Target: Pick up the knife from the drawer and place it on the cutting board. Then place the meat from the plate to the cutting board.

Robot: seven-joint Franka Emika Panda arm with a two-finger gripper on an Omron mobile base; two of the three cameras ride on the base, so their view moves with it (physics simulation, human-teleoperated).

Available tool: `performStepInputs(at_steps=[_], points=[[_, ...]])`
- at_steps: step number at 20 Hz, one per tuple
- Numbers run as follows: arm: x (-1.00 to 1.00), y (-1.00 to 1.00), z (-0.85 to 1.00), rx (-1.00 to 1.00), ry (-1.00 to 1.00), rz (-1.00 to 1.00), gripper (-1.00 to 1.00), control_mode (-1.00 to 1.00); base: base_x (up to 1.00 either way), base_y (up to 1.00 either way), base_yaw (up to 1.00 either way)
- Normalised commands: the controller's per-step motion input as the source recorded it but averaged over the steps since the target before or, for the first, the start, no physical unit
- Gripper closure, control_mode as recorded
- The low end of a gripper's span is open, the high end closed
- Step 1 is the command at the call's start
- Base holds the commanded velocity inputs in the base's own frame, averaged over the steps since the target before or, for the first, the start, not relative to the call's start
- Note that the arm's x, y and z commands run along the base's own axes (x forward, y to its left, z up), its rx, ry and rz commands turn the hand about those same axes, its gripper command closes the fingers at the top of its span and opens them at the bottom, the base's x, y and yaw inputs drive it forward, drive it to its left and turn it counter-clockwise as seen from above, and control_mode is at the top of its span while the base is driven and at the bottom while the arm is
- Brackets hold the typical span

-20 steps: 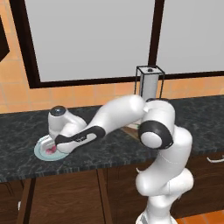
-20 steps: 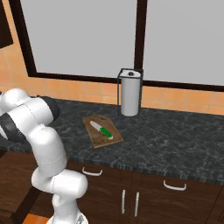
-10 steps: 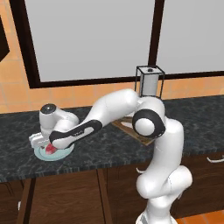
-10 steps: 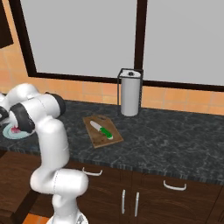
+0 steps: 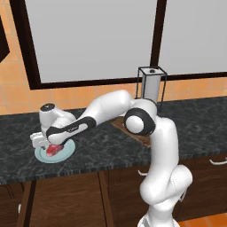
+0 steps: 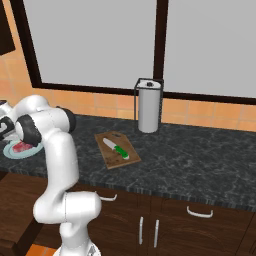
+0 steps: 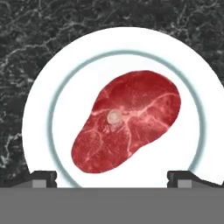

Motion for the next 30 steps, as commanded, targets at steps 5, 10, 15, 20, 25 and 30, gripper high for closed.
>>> performStepInputs(at_steps=[5,10,15,20,25,30], points=[[0.01,0.04,-0.10,0.00,0.08,-0.05,-1.00,-1.00,0.00,0.00,0.00],[0.03,0.03,-0.02,0.00,0.15,-0.12,-1.00,-1.00,0.00,0.00,0.00],[0.03,0.01,0.00,-0.02,0.19,-0.24,-1.00,-1.00,0.00,0.00,0.00],[0.24,0.09,-0.16,-0.01,0.01,-0.21,-1.00,-1.00,0.00,0.00,0.00],[0.20,0.08,-0.24,0.00,0.00,-0.13,-1.00,-1.00,0.00,0.00,0.00],[0.15,0.04,-0.19,0.00,0.03,-0.12,-1.00,-1.00,0.00,0.00,0.00]])
